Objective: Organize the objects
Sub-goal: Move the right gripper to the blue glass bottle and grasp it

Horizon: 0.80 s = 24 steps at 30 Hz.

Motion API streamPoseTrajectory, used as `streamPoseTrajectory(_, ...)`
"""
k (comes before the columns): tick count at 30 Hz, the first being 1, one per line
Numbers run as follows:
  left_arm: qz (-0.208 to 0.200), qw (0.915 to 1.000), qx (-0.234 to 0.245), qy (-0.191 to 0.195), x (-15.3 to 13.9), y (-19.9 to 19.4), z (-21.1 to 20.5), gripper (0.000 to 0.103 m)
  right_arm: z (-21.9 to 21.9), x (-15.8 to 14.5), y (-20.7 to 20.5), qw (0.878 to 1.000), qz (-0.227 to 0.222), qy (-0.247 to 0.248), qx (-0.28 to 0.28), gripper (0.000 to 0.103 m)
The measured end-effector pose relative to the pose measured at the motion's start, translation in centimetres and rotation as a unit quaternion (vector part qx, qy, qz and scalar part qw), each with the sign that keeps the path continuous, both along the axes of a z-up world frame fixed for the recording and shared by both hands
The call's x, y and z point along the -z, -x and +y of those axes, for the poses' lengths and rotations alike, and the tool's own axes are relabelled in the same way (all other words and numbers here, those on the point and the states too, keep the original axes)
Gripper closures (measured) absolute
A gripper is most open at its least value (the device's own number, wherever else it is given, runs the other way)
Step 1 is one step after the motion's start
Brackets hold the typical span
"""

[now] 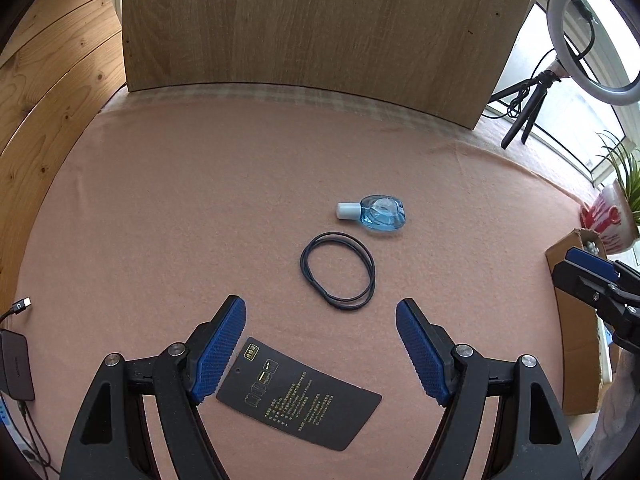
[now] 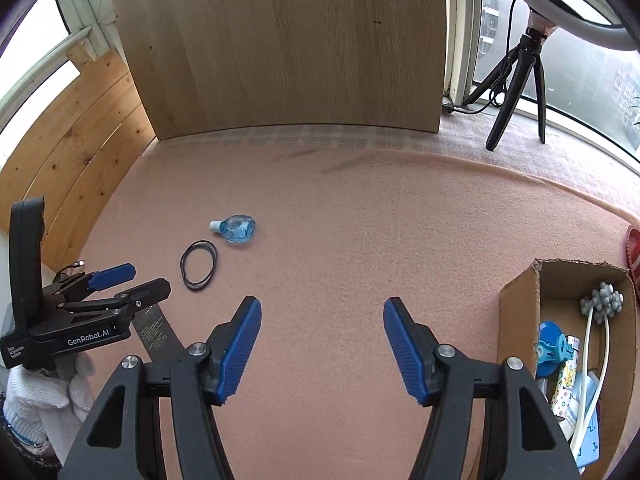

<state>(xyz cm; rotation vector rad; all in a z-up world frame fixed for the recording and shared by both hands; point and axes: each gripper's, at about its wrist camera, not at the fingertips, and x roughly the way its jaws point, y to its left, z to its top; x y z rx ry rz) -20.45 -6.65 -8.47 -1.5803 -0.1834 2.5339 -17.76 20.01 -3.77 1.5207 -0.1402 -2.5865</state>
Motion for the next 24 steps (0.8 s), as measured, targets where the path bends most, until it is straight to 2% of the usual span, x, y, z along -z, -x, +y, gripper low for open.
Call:
streamPoseTrajectory(6, -0.003, 1.0, 0.001, 0.0, 0.6, 1.1, -0.5, 0.023, -2.0, 1.0, 3.4, 1.0, -0.007, -0.013, -0.022, 0.043)
streamPoseTrajectory(20, -0.011, 0.9999, 0.002, 0.002, 1.8, 2.6, -1.4, 0.025, -5.7, 3.9, 9.1, 0.998, -0.029, -0.005, -0.063, 0.043)
streamPoseTrajectory(24, -0.016, 0.9998, -0.006, -0.003, 1.9, 2.8, -2.2, 0.034, -6.8, 4.4, 10.2, 0.997, -0.031, 0.0, -0.074, 0.043)
